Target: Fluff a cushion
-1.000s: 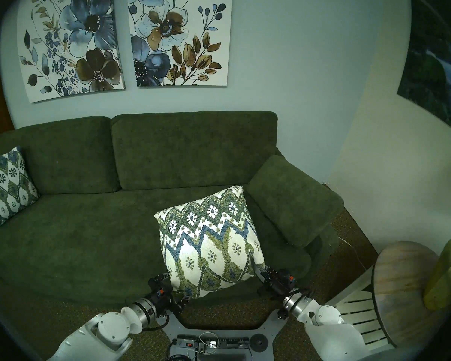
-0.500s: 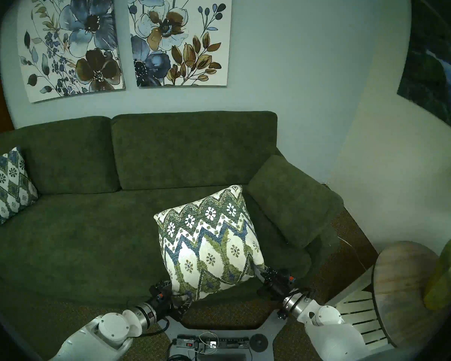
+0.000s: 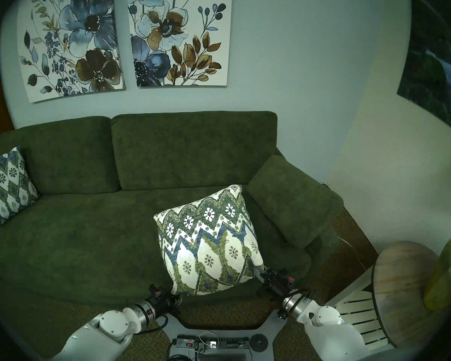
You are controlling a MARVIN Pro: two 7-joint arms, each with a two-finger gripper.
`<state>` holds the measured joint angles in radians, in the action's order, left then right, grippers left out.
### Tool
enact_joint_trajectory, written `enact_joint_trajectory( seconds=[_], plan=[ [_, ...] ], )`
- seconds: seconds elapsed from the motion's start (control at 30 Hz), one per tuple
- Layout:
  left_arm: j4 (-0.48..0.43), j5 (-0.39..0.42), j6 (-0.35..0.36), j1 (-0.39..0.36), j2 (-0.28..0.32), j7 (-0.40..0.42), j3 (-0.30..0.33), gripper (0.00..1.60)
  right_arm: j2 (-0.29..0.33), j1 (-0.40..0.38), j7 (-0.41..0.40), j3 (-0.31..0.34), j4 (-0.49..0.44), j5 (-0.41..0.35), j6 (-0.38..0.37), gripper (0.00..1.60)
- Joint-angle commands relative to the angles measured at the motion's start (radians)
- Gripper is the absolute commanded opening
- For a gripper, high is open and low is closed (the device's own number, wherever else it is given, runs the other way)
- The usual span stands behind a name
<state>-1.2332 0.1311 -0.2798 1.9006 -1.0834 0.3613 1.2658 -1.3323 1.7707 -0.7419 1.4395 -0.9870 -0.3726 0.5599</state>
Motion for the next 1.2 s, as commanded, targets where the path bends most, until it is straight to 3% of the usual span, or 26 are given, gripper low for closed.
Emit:
enact_joint_trajectory(
  seconds=[0.0, 0.1, 0.2, 0.27, 0.3, 0.53, 0.73, 1.17],
  plan=[
    [-0.051, -0.03, 0.016, -0.04, -0.019, 0.008, -0.032, 0.0, 0.002, -0.002, -0.002, 0.001, -0.012, -0.001, 0.0, 0.0],
    [-0.048, -0.099, 0.065, -0.042, -0.01, -0.026, -0.06, 0.0, 0.003, -0.001, -0.001, 0.001, -0.013, -0.001, -0.001, 0.0],
    [-0.109, -0.147, 0.105, -0.004, 0.015, -0.073, -0.057, 0.0, 0.003, -0.001, -0.001, 0.001, -0.013, -0.001, -0.001, 0.0],
    [-0.134, -0.141, 0.101, 0.013, 0.03, -0.076, -0.042, 0.0, 0.003, -0.001, 0.0, 0.001, -0.013, -0.001, -0.001, 0.0],
    [-0.172, -0.15, 0.145, 0.035, 0.045, -0.097, -0.031, 0.0, 0.003, -0.001, 0.0, 0.0, -0.014, -0.001, -0.001, 0.0],
    [-0.14, -0.132, 0.128, 0.026, 0.043, -0.126, 0.001, 0.0, 0.004, -0.001, 0.0, 0.0, -0.014, -0.001, -0.001, 0.0],
    [-0.164, -0.13, 0.133, -0.011, 0.051, -0.145, 0.035, 0.0, -0.027, 0.004, 0.038, -0.008, -0.003, 0.029, 0.042, 0.0],
    [-0.278, -0.141, 0.145, -0.131, 0.106, -0.133, 0.106, 0.0, -0.049, -0.063, 0.048, 0.0, -0.171, 0.012, 0.11, 0.0]
  ],
)
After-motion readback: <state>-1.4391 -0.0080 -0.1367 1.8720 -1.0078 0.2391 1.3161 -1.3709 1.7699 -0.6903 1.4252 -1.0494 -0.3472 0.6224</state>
